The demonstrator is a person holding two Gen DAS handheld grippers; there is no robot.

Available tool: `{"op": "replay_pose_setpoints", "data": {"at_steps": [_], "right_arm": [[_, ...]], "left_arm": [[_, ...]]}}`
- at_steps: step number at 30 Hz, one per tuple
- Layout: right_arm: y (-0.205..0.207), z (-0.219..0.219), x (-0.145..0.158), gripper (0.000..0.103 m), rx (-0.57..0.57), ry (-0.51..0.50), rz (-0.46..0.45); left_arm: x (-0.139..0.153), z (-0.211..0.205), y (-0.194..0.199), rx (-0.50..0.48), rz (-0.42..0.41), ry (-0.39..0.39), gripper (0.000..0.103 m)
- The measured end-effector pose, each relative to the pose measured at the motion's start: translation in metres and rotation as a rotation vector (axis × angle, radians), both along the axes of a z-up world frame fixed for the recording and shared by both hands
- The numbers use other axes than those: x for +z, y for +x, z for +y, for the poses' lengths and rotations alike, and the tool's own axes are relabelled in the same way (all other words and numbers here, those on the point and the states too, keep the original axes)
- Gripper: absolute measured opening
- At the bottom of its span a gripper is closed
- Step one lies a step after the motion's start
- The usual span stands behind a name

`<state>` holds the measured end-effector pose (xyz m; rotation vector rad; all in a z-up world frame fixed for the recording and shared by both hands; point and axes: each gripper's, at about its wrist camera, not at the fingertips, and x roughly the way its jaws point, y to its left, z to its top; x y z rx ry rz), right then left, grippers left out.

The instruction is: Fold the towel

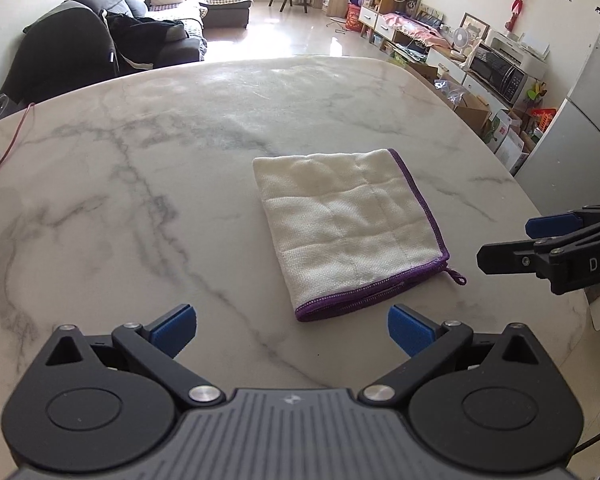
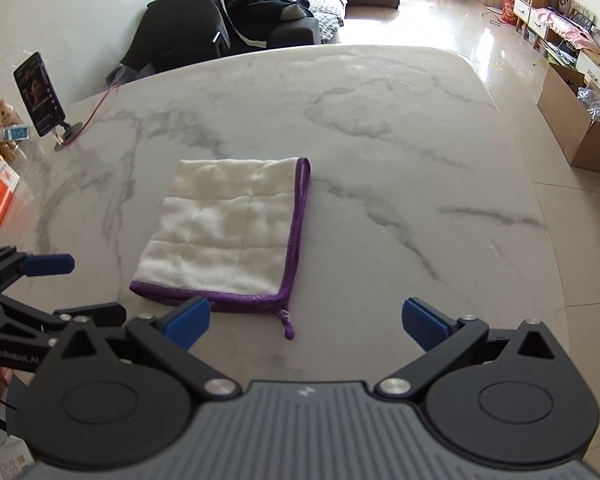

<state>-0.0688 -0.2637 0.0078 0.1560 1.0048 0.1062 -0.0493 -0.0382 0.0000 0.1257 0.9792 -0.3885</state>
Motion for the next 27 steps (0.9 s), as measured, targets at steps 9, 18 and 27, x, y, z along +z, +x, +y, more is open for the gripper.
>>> {"op": "replay_pose_setpoints", "data": {"at_steps": [9, 18, 27], "right_arm": [[-0.008, 0.006, -0.006, 0.103, -0.016, -0.035, 0.020], [-0.009, 0.008, -0.011, 0.103, -0.046, -0.064, 0.035], [-0.006, 0.014, -0.018, 0.103, -0.031, -0.083, 0.059]], "left_arm": [[-0.015, -0.005, 0.000, 0.063, 0.054, 0.002, 0.102], [-0.015, -0.011, -0.002, 0.096, 0.065, 0.029, 0.102], [-0.021, -0.014, 0.000, 0.089, 0.093, 0.026, 0.102]]}}
